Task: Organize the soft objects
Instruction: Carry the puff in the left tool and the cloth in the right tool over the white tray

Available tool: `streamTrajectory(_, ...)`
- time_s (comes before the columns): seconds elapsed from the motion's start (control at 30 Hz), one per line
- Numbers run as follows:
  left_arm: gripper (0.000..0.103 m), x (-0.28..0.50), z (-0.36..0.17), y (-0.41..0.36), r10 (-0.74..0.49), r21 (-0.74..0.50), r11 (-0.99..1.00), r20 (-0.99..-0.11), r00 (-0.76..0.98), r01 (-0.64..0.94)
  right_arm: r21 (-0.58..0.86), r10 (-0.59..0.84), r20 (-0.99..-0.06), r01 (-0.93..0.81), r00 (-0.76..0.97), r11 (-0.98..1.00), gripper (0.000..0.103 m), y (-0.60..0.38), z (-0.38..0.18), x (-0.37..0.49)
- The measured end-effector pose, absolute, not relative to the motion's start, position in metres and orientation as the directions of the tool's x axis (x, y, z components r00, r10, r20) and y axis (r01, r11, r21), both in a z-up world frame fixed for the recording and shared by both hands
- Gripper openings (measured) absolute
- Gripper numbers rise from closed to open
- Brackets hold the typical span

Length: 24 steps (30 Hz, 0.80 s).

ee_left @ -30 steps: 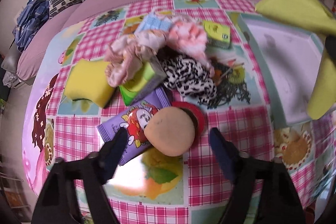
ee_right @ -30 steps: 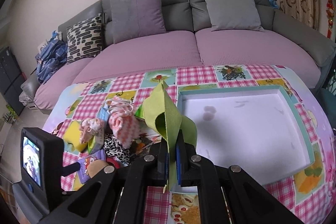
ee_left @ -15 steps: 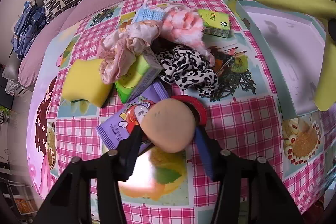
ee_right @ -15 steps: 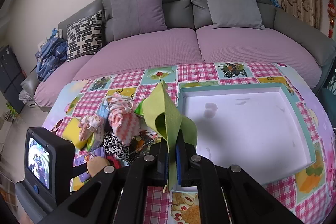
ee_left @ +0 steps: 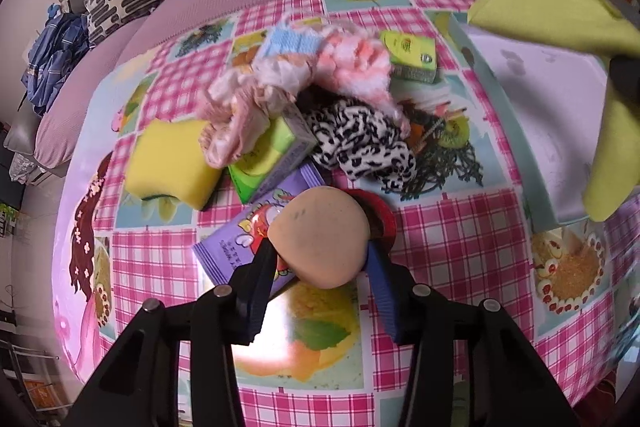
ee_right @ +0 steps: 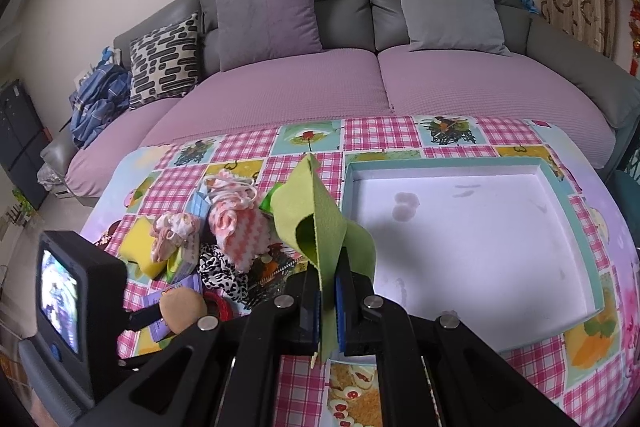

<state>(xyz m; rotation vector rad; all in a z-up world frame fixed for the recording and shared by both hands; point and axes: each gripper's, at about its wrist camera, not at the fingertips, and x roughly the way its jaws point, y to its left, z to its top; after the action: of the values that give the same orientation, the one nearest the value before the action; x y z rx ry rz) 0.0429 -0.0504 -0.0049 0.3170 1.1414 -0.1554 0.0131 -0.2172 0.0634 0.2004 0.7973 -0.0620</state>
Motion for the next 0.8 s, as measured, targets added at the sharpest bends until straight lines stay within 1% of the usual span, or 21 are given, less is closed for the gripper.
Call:
streamTrajectory(0.17, 0.047, 0.037, 0.022, -0.051, 0.013, 0.164, 0.946, -0.88, 0.475, 0.279, 0.161, 0.016, -0.692, 0.132, 0.722, 0.978, 0.006, -0.222, 0.074, 0.009)
streamTrajectory(0.3, 0.047, 0.038, 0.054, -0.061, -0.048, 0.125, 0.95, -0.847, 0.53, 0.286, 0.169, 0.001, -0.665, 0.149, 0.747, 0.974, 0.006, -0.235, 0.086, 0.006)
streamTrajectory(0.4, 0.047, 0.042, 0.07, -0.075, -0.087, 0.101, 0.947, -0.833, 0.547, 0.304, 0.174, -0.026, -0.657, 0.185, 0.754, 0.967, 0.006, -0.249, 0.093, 0.005)
streamTrajectory(0.53, 0.047, 0.055, 0.088, -0.107, -0.109, 0.121, 0.927, -0.819, 0.564, 0.355, 0.185, -0.058, -0.655, 0.235, 0.753, 0.954, 0.006, -0.271, 0.1, 0.007)
streamTrajectory(0.67, 0.048, 0.069, 0.098, -0.14, -0.145, 0.12, 0.913, -0.798, 0.585, 0.389, 0.154, -0.123, -0.657, 0.292, 0.743, 0.944, 0.006, -0.296, 0.106, 0.009)
streamTrajectory(0.8, 0.048, 0.084, 0.089, -0.177, -0.164, 0.131, 0.894, -0.795, 0.584, 0.429, 0.151, -0.176, -0.675, 0.367, 0.717, 0.918, 0.006, -0.329, 0.098, 0.016)
